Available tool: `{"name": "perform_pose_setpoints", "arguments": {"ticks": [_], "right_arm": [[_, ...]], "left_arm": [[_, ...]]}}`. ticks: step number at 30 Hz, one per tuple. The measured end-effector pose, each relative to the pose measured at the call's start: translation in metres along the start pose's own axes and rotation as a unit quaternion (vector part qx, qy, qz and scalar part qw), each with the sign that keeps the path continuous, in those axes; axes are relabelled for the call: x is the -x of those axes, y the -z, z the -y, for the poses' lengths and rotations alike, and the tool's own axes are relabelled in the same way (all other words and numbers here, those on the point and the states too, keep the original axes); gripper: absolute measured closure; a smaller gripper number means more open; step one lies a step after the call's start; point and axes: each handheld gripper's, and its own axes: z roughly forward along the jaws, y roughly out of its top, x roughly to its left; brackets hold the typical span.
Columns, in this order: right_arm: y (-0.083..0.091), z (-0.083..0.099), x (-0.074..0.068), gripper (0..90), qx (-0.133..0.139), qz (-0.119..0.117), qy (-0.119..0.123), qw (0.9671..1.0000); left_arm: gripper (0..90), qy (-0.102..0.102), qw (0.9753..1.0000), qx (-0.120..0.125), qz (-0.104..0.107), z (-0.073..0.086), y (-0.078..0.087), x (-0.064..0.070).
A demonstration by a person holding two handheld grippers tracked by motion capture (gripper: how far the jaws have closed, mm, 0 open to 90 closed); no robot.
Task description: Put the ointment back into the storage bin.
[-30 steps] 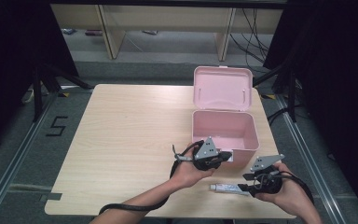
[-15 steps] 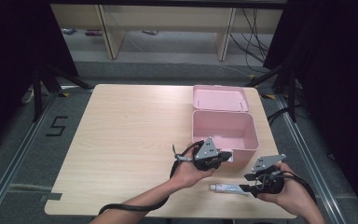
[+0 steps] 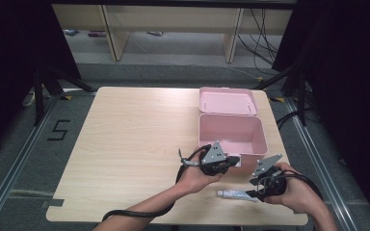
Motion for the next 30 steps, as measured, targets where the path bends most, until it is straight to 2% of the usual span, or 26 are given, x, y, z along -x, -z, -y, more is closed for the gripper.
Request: {"name": "perform_pose_setpoints", "arguments": {"ticks": [1, 2, 3, 4, 6, 7, 9, 12, 13, 21, 24, 29, 30], "right_arm": [[-0.002, -0.003, 0.0, 54.6, -0.015, -0.006, 0.01, 0.9998], [-0.002, -0.003, 0.0, 54.6, -0.015, -0.006, 0.01, 0.9998], [-0.006, -0.006, -0.001, 54.3, -0.028, -0.009, 0.021, 0.9993], [-0.008, -0.009, 0.0, 54.1, -0.03, -0.008, 0.04, 0.9987], [-0.01, -0.01, 0.0, 53.9, -0.036, -0.016, 0.042, 0.9983], [-0.014, -0.013, -0.001, 53.6, -0.045, -0.019, 0.048, 0.9977], [-0.016, -0.014, -0.001, 53.6, -0.048, -0.024, 0.051, 0.9973], [-0.019, -0.015, 0.0, 53.4, -0.045, -0.026, 0.051, 0.9974], [-0.019, -0.015, 0.0, 53.4, -0.043, -0.027, 0.049, 0.9975], [-0.019, -0.015, 0.002, 52.5, -0.04, -0.03, 0.042, 0.9979], [-0.02, -0.016, 0.004, 52.3, -0.037, -0.028, 0.058, 0.9973], [-0.02, -0.017, 0.004, 52.1, -0.037, -0.029, 0.052, 0.9975], [-0.021, -0.017, 0.006, 52.0, -0.035, -0.03, 0.066, 0.9968]], "left_arm": [[88.8, -0.001, 1.0, -0.001, 0.001, 0.0, 0.0, 0.0], [88.8, -0.001, 1.0, -0.001, 0.001, 0.0, 0.0, 0.0], [88.7, 0.003, 1.0, -0.001, 0.001, 0.0, 0.001, 0.0], [88.7, 0.003, 1.0, -0.001, 0.001, 0.0, 0.001, 0.0], [88.7, 0.002, 1.0, -0.001, 0.001, 0.0, 0.001, 0.0], [88.6, -0.012, 0.9999, 0.006, 0.002, -0.001, -0.001, -0.003], [88.4, -0.007, 1.0, 0.006, 0.002, -0.001, -0.001, -0.002], [87.9, -0.011, 0.9999, 0.006, 0.001, -0.001, 0.0, -0.001], [87.6, -0.005, 1.0, 0.003, 0.002, 0.0, 0.0, 0.0], [85.8, -0.006, 1.0, 0.006, 0.001, -0.001, 0.0, 0.0], [84.6, -0.013, 0.9999, 0.009, -0.002, -0.003, 0.002, 0.001], [84.2, -0.016, 0.9998, 0.012, -0.001, -0.006, 0.004, 0.002], [84.2, -0.016, 0.9998, 0.012, -0.001, -0.006, 0.004, 0.002]]}}
